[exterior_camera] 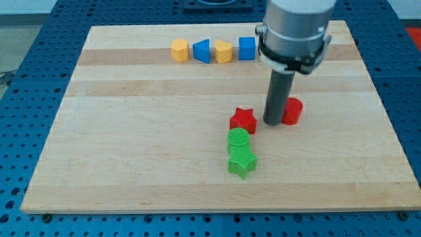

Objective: Slide the red circle diagonal to the red star

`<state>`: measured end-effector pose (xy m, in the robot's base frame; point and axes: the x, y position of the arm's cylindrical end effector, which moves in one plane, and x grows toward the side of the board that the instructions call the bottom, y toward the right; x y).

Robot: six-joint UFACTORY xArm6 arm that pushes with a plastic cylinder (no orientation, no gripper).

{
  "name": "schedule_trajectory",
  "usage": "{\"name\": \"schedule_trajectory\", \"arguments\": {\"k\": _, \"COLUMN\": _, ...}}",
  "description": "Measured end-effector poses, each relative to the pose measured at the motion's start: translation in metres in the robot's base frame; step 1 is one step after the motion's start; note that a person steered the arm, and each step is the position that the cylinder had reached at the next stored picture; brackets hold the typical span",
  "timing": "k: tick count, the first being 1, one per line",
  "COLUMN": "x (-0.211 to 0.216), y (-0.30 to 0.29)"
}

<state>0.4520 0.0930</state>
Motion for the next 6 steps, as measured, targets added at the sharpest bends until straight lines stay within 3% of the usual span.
{"name": "schedule_trajectory", "arguments": {"k": 1, "x": -0.049, "y": 0.0}}
{"name": "schedule_trajectory", "arguments": {"k": 3, "x": 0.031, "y": 0.001}}
{"name": "schedule_trajectory", "arguments": {"k": 4, "x": 0.045, "y": 0.002}}
{"name": "schedule_trajectory", "arguments": {"k": 6, "x": 0.002, "y": 0.048}}
